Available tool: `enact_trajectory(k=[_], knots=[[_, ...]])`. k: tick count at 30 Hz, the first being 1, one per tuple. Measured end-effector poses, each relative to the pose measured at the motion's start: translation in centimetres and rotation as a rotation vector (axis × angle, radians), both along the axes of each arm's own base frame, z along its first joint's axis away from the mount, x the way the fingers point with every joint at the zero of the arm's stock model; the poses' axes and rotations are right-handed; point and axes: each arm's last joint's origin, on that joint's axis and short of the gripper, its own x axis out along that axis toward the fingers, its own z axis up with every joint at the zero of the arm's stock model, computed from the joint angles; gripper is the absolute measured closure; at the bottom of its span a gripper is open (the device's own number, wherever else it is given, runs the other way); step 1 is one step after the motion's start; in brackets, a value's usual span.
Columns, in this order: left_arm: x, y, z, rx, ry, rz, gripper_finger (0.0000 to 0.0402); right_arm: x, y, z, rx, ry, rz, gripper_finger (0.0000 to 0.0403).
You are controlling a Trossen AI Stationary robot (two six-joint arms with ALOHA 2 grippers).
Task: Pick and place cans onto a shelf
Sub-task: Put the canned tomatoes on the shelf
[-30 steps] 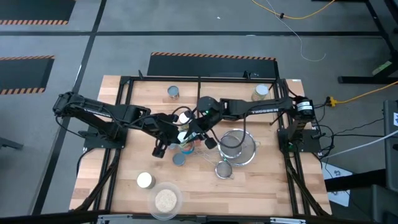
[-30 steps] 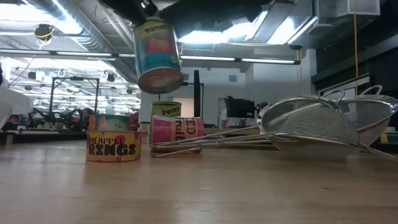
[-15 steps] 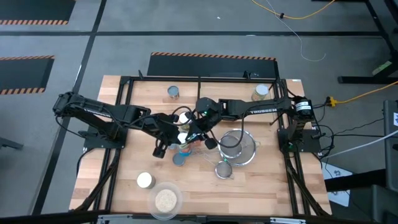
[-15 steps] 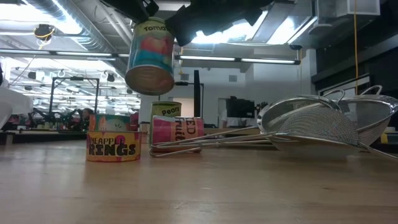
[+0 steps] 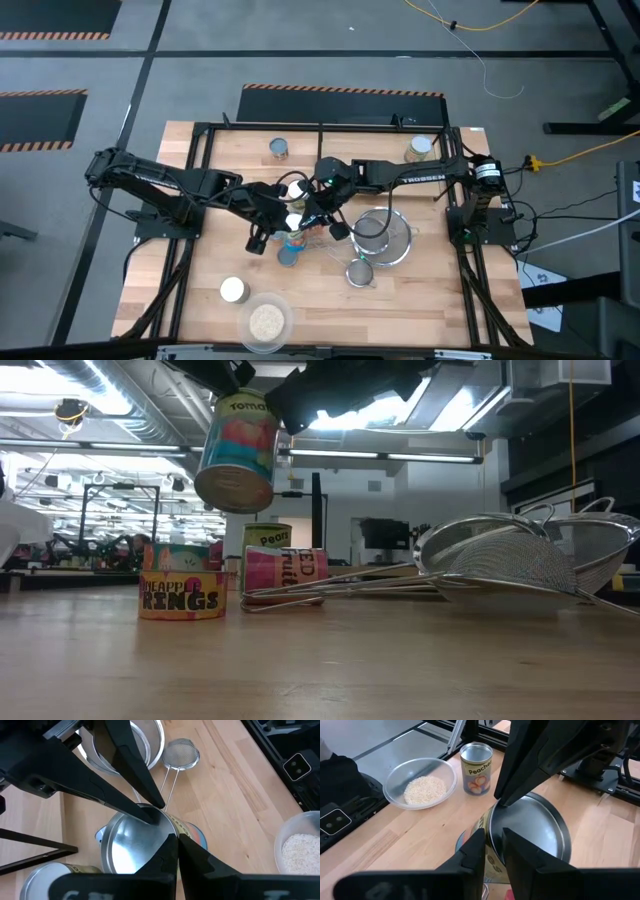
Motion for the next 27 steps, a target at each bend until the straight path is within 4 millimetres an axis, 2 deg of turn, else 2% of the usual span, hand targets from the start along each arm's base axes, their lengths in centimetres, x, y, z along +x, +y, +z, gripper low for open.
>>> enact_trajectory(k=[7,12,22,27], knots=[[0.0,0.02,0.0,0.004,-0.001,0.005,0.0402,-0.02,0.0,-0.03,-0.001,0.002,0.001,0.0342],[0.02,0.08,0.02,0.016,-0.005,0.013,0.0401,-0.04,0.07,-0.13,0.002,0.006,0.011,0.0393],[0.02,0.09,0.02,0.017,-0.005,0.016,0.0401,-0.03,0.07,-0.14,0.002,0.006,0.01,0.0398],[-0.01,0.1,0.05,0.017,-0.006,0.021,0.0382,-0.03,0.07,-0.15,0.003,0.008,0.007,0.04]])
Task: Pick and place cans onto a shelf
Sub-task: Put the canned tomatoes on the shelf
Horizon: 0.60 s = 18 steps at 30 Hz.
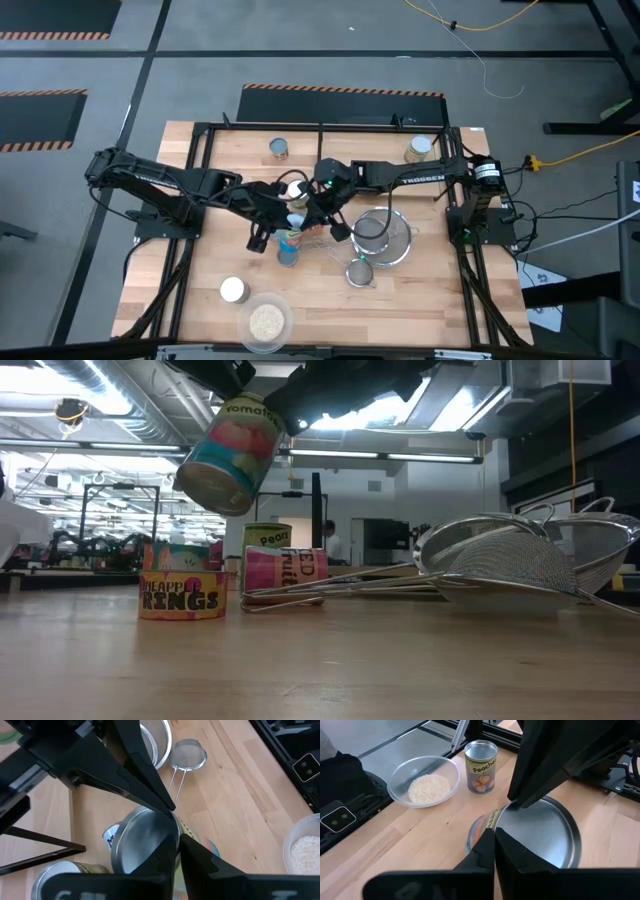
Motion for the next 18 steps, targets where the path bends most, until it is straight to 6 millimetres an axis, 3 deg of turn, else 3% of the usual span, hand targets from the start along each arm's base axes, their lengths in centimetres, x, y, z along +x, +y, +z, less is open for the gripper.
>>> enact_trajectory(k=[12,18], knots=[[0.0,0.0,0.0,-0.003,0.0,0.0,0.0328,-0.2,0.0,-0.1,0.0,0.048,-0.003,0.0402],[0.0,0.0,0.0,-0.005,0.002,-0.003,0.0328,-0.9,0.0,1.8,-0.03,0.16,0.027,0.0402]])
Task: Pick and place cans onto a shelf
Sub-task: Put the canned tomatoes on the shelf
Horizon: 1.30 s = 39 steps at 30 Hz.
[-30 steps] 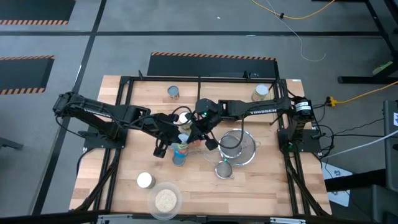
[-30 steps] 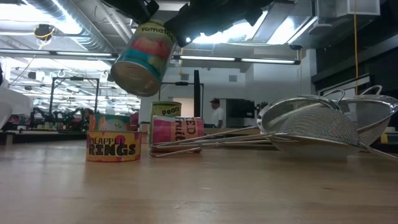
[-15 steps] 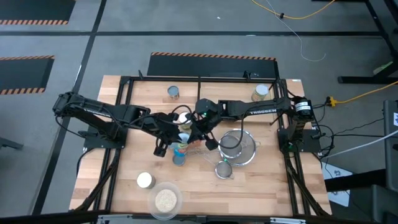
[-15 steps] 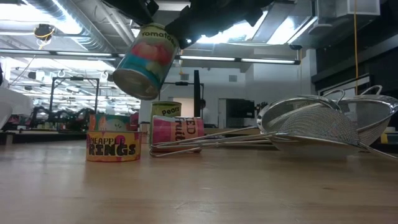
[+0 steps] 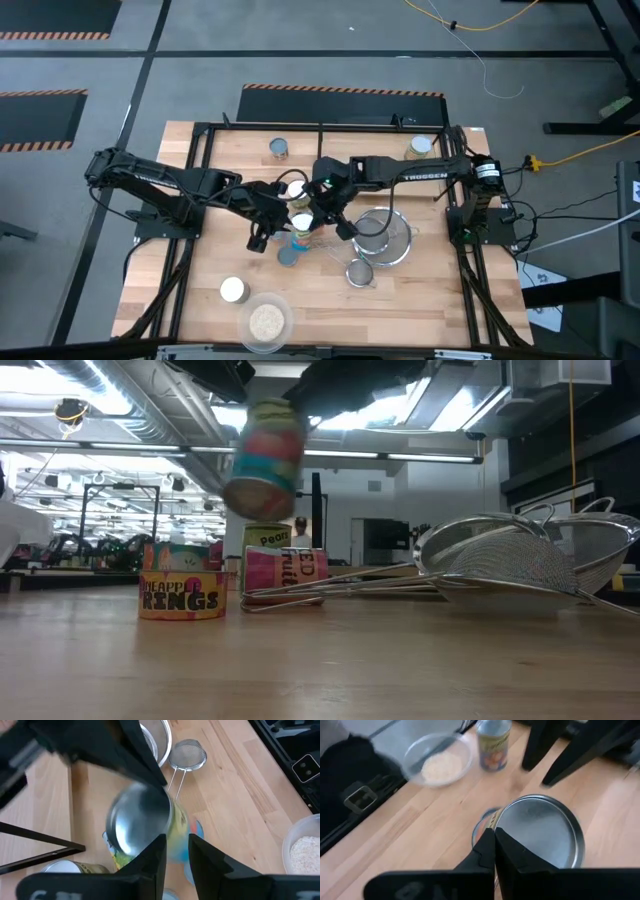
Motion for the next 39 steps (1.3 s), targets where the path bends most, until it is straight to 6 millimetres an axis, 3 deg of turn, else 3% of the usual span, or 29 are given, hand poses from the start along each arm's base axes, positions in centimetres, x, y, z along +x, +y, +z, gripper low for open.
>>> enact_trajectory(k=[7,24,34,39], knots=[[0.0,0.0,0.0,-0.005,0.002,0.003,0.033,-1.2,0.0,3.3,0.001,0.133,0.003,0.0403],[0.0,0.0,0.0,-0.005,0.003,0.002,0.033,-5.0,0.2,11.0,-0.098,0.227,-0.021,0.0403],[0.0,0.0,-0.1,-0.004,0.003,0.002,0.033,-10.4,0.1,15.1,-0.133,0.226,-0.124,0.0403],[0.0,0.0,0.0,-0.004,0.003,0.002,0.033,-13.0,0.0,14.7,-0.121,0.251,-0.163,0.0403]])
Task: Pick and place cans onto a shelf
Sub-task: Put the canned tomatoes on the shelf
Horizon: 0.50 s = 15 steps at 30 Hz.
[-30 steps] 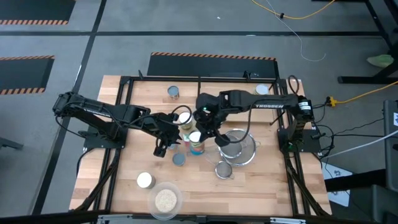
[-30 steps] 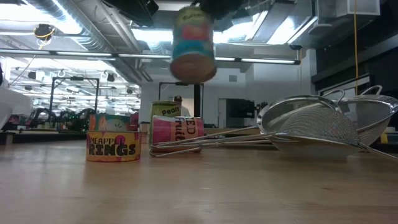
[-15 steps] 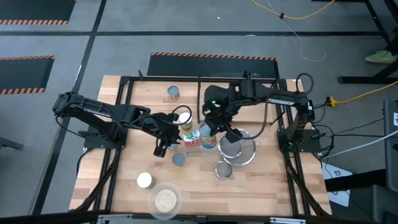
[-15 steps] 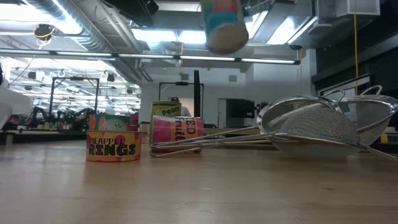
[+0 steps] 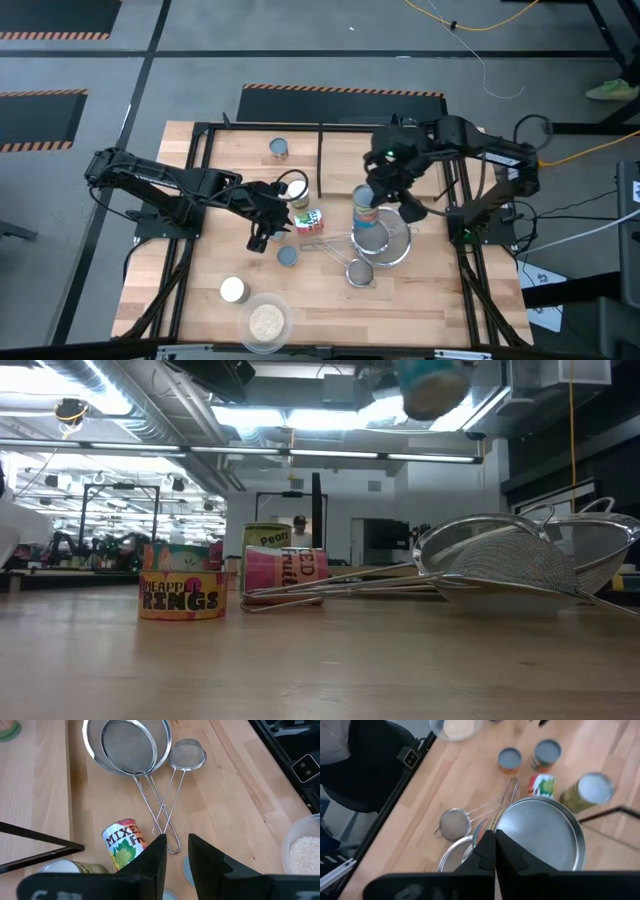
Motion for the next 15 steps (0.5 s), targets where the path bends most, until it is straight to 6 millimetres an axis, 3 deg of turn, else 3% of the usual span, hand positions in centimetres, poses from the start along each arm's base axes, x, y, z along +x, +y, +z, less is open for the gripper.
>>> enact_trajectory(k=[7,15], knots=[[0.0,0.0,0.0,0.0,-0.001,0.0,0.033,-2.8,-1.1,-5.8,-0.028,-0.018,-0.073,0.0403],[0.0,0.0,0.1,-0.001,-0.007,0.0,0.033,-5.4,-6.7,-10.6,-0.172,-0.026,-0.296,0.0403]])
